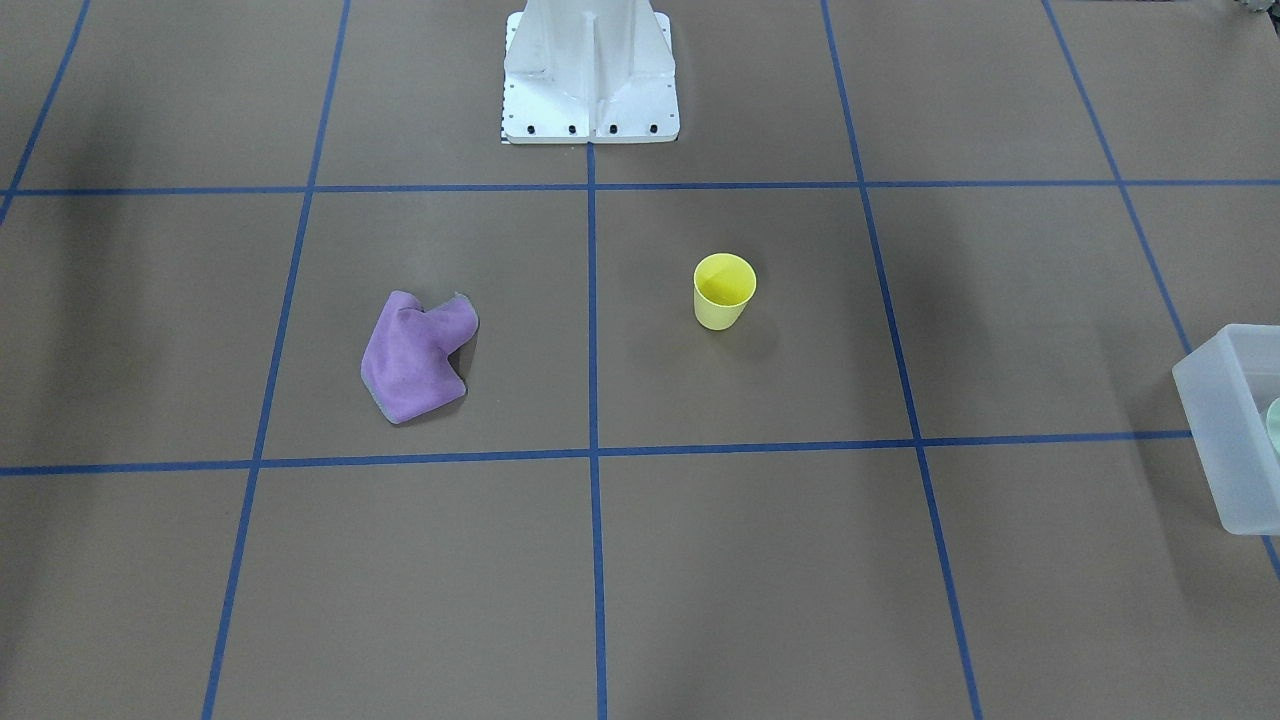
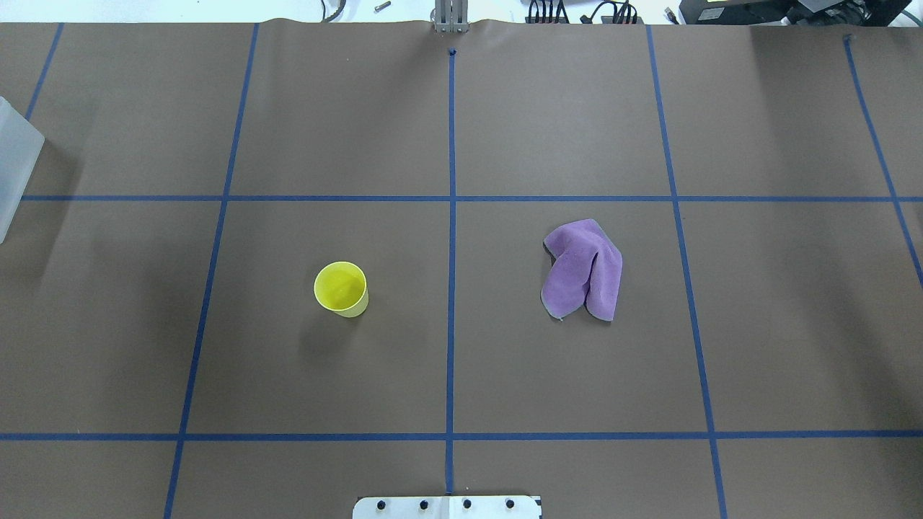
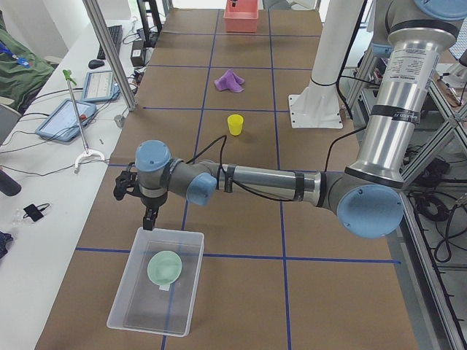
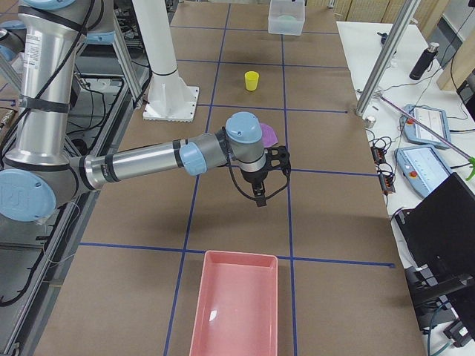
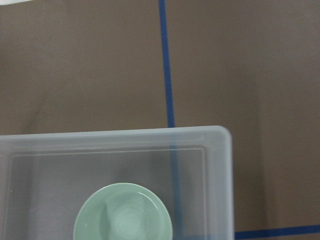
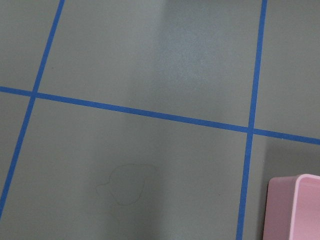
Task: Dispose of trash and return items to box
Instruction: 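Reach the left gripper to the yellow cup and grasp it, then carry the yellow cup with the left gripper and set it in the bowl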
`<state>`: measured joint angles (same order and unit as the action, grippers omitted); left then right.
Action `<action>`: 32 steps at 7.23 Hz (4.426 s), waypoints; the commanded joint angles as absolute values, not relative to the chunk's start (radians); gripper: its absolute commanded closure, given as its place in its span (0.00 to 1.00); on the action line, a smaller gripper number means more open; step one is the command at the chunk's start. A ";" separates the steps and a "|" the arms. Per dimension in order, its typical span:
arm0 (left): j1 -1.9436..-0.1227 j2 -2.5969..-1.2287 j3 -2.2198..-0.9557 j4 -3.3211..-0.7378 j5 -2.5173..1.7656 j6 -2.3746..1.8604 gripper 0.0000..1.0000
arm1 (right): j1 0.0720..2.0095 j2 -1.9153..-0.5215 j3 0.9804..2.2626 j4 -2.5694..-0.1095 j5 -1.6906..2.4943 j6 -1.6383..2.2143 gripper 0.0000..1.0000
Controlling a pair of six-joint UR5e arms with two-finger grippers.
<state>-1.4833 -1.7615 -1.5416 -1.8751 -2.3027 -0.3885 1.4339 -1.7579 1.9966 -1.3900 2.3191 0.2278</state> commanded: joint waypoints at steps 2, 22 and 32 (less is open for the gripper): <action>-1.350 -1.637 -1.916 -1.940 -2.344 -0.682 0.01 | 1.430 -1.758 1.997 -1.390 2.321 0.232 0.00; -0.884 -1.778 -1.899 -2.026 -2.068 -1.123 1.00 | 1.428 -1.759 1.993 -1.388 2.319 0.230 0.00; -1.554 -1.865 -1.008 -2.156 -2.237 0.049 1.00 | 1.419 -1.758 1.994 -1.388 2.319 0.230 0.00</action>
<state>-1.5516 -1.8204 -1.2032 -2.0092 -2.2448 0.0356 1.4214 -1.7592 1.9939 -1.3883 2.3193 0.2301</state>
